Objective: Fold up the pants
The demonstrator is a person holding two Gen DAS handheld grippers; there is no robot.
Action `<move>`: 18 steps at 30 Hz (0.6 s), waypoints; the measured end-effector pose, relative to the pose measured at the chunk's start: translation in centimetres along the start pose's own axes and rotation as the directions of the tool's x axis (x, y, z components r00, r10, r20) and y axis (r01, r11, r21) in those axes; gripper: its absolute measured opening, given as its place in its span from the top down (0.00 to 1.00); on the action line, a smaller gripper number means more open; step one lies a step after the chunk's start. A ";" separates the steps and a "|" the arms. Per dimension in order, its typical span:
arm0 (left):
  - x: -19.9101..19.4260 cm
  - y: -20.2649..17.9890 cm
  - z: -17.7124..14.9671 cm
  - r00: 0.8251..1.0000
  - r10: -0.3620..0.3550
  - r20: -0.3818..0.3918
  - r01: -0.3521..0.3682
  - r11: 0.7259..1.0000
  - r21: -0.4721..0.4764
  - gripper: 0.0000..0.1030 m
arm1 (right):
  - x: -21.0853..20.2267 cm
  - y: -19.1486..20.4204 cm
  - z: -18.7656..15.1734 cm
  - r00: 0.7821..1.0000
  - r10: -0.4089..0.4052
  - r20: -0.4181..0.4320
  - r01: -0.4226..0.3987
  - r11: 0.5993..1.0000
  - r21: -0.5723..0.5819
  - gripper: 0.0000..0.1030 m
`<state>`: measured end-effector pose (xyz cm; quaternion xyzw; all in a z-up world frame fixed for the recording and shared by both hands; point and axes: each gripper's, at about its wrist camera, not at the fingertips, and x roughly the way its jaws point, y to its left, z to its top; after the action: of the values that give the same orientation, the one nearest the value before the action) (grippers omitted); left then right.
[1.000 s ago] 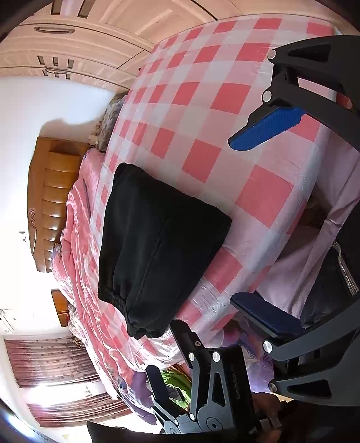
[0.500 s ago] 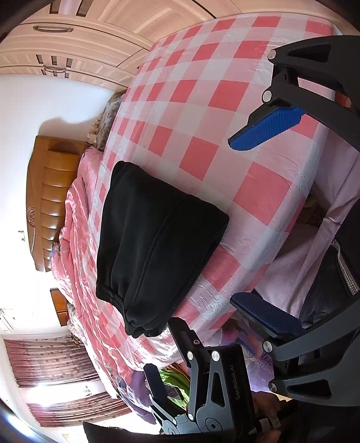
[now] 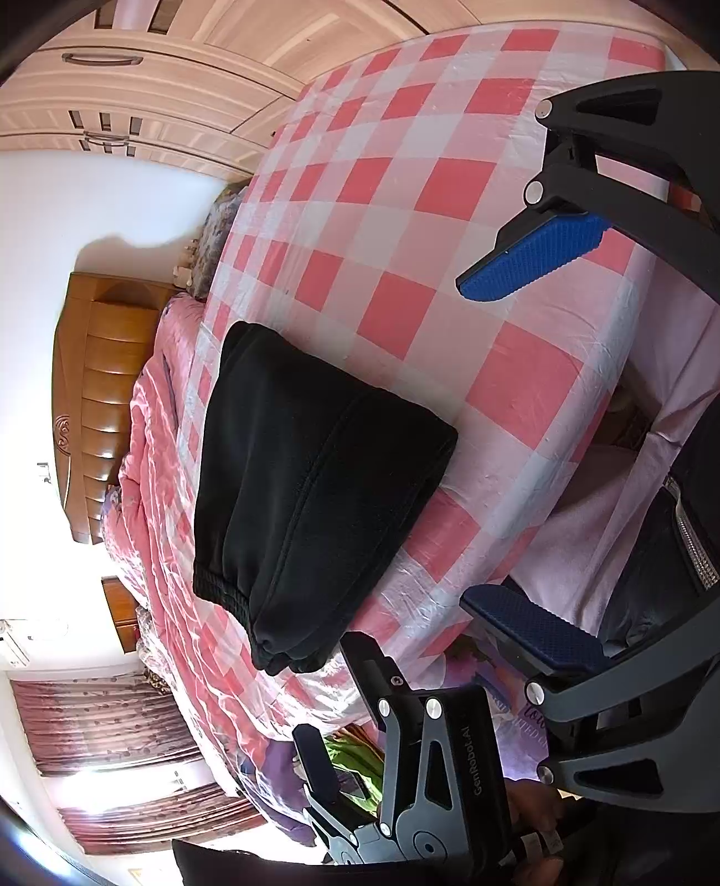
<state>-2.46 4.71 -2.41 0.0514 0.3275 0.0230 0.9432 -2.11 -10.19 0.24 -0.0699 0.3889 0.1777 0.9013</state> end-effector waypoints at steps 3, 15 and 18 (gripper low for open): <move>0.0 0.0 0.0 1.000 0.000 0.001 0.000 1.000 0.001 0.02 | 0.0 -0.1 0.0 1.000 0.001 0.000 -0.001 1.000 -0.001 0.04; 0.1 0.0 -0.1 1.000 -0.002 -0.002 0.002 1.000 0.001 0.02 | 0.0 0.2 -0.2 1.000 0.001 -0.002 -0.001 1.000 0.000 0.04; 0.2 0.0 -0.2 1.000 -0.003 -0.003 0.003 1.000 0.000 0.02 | 0.1 0.3 -0.2 1.000 0.001 -0.003 -0.001 1.000 0.001 0.04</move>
<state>-2.44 4.70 -2.65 0.0511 0.3290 0.0218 0.9427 -2.33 -9.93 0.05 -0.0695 0.3904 0.1779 0.9006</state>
